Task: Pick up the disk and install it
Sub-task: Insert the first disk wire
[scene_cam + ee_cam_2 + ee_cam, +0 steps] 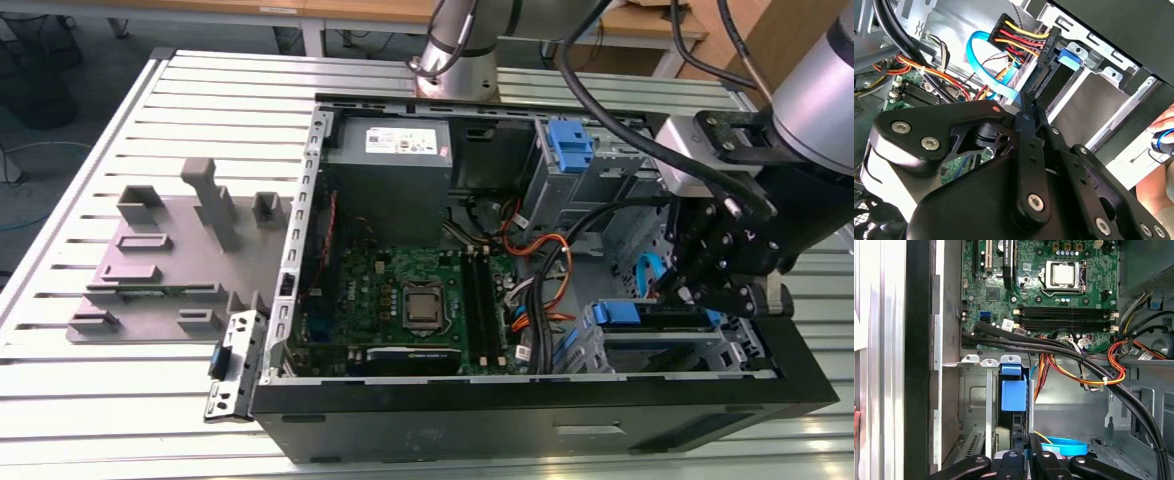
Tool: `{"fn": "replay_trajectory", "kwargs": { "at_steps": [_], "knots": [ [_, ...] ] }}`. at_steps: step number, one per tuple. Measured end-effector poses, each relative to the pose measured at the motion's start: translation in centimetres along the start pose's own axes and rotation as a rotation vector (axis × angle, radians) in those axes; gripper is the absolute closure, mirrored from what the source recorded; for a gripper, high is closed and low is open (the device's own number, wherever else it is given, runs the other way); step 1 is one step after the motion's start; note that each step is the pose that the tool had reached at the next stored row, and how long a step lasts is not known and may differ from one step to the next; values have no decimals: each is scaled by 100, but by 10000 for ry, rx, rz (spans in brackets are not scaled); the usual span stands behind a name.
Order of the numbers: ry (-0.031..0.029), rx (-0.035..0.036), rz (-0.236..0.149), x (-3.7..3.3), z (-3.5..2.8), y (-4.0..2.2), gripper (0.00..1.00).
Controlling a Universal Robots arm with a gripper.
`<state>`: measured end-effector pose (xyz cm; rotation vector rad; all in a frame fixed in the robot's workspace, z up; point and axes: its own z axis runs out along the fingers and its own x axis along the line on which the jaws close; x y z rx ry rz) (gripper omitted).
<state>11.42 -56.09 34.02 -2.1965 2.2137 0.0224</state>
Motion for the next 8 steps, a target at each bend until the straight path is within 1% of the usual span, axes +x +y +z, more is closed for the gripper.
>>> {"fn": "replay_trajectory", "kwargs": {
  "at_steps": [8],
  "knots": [
    [9, 0, -1, 20, 7, -1, 84]
  ]
}}
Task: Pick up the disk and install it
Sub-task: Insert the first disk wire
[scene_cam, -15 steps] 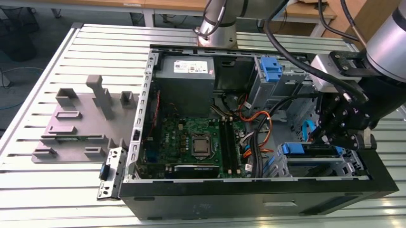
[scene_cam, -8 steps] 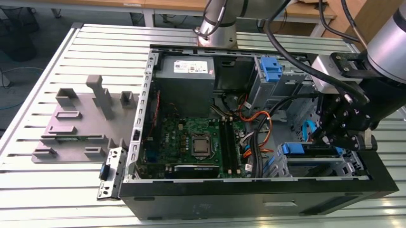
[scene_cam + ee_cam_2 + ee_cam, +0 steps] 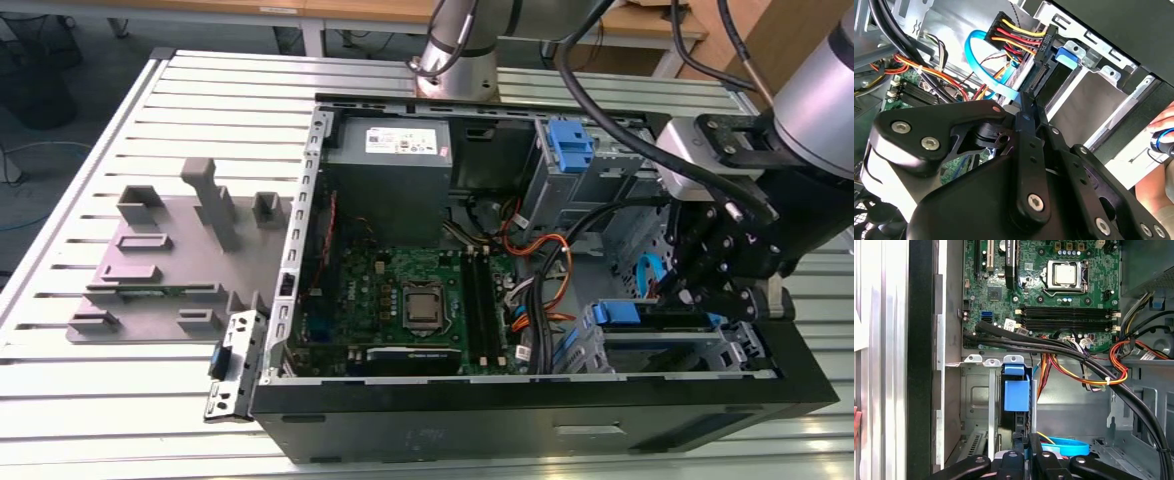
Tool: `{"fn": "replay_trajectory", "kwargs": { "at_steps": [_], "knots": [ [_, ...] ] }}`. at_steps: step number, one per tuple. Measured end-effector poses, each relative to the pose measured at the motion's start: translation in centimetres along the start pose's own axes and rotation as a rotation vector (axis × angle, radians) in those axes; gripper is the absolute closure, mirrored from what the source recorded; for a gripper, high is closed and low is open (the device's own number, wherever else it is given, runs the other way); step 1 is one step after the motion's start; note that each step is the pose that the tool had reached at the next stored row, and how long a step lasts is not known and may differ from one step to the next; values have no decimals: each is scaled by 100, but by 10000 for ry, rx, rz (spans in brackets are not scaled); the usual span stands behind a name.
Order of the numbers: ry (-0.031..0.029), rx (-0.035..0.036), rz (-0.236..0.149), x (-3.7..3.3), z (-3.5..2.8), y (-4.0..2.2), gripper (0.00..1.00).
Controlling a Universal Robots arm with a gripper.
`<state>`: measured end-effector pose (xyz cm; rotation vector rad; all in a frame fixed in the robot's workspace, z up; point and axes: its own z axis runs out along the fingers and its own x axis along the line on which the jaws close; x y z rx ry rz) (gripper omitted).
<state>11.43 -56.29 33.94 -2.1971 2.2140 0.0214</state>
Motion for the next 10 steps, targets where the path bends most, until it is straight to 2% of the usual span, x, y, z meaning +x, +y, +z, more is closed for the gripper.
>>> {"fn": "replay_trajectory", "kwargs": {
  "at_steps": [10],
  "knots": [
    [10, 0, 0, 1, 29, 0, 84]
  ]
}}
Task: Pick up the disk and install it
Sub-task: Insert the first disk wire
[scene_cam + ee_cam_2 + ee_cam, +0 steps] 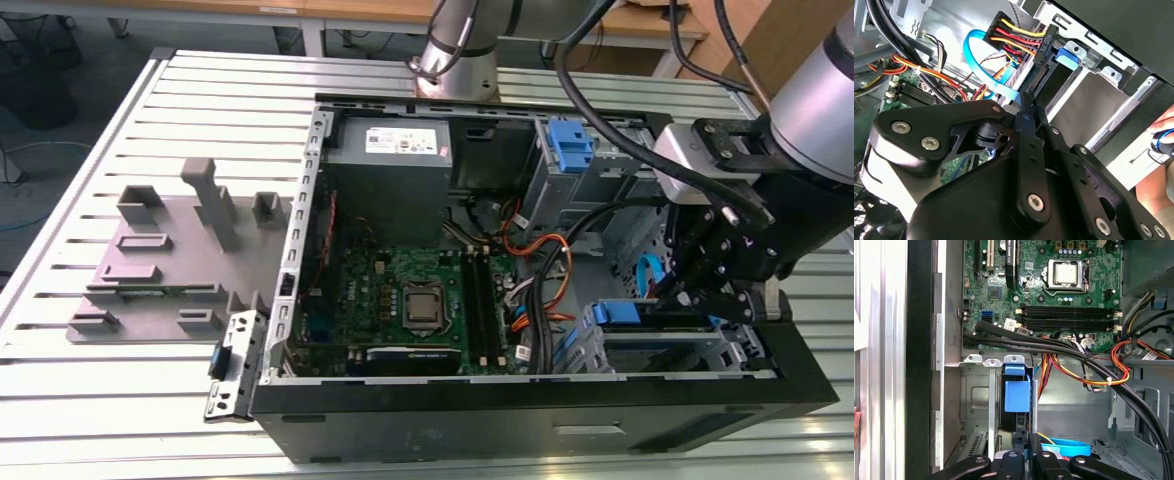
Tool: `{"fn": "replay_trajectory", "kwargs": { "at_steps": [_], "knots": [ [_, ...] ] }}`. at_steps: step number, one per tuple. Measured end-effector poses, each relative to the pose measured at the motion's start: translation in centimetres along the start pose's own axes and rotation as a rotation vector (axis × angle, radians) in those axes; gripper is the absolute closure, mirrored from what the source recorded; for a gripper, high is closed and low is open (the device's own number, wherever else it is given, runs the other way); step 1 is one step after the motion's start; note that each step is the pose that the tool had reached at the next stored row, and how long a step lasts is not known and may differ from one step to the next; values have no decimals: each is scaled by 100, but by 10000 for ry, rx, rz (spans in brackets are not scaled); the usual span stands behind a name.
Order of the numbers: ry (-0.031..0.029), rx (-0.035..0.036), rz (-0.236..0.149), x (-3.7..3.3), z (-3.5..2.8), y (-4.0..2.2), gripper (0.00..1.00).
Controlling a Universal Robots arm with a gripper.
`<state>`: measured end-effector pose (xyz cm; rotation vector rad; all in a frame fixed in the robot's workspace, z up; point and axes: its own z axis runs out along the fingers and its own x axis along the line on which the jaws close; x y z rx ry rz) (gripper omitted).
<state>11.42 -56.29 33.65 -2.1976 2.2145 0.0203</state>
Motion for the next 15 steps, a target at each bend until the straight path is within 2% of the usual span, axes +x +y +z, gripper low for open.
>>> {"fn": "replay_trajectory", "kwargs": {
  "at_steps": [11, 15],
  "knots": [
    [9, 0, 0, 1, 26, 0, 84],
    [-6, 1, 0, 0, 19, 0, 84]
  ]
}}
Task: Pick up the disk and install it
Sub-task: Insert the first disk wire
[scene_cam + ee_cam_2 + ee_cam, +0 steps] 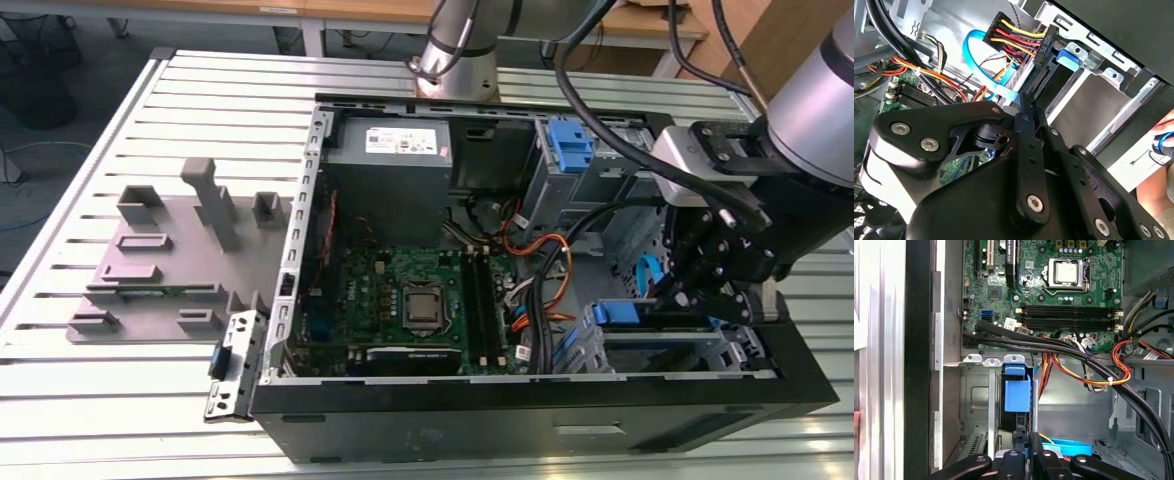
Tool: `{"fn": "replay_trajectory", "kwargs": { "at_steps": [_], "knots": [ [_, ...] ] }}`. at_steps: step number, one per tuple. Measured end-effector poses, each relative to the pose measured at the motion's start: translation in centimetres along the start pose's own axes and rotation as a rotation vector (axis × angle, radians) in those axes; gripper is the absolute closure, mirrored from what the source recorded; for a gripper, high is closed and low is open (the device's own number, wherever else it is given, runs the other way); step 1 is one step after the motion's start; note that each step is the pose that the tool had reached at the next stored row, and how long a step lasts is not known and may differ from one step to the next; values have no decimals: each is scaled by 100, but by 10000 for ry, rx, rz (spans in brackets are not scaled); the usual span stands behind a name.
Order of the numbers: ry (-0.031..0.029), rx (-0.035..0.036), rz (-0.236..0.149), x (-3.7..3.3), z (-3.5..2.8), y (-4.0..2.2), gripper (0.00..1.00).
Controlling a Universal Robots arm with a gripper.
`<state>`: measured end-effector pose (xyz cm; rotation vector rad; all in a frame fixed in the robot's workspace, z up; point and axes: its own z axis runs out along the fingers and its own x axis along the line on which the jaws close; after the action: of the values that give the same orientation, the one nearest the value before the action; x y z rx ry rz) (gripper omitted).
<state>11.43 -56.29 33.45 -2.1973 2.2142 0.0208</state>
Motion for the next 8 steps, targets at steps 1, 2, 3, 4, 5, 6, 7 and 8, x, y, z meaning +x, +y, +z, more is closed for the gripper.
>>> {"fn": "replay_trajectory", "kwargs": {
  "at_steps": [1, 2, 3, 4, 5, 6, 7, 8],
  "knots": [
    [-2, -1, 0, 0, -9, 0, 84],
    [3, 0, 0, 0, -17, 0, 84],
    [7, -1, 0, 0, -21, 0, 84],
    [9, 0, 0, 0, -22, 0, 84],
    [9, 0, 0, 1, -23, 0, 84],
    [9, 5, 0, 2, -23, 1, 84],
    [8, 9, -1, 3, -22, 2, 84],
    [8, 12, -1, 5, -21, 3, 84]
  ]
}}
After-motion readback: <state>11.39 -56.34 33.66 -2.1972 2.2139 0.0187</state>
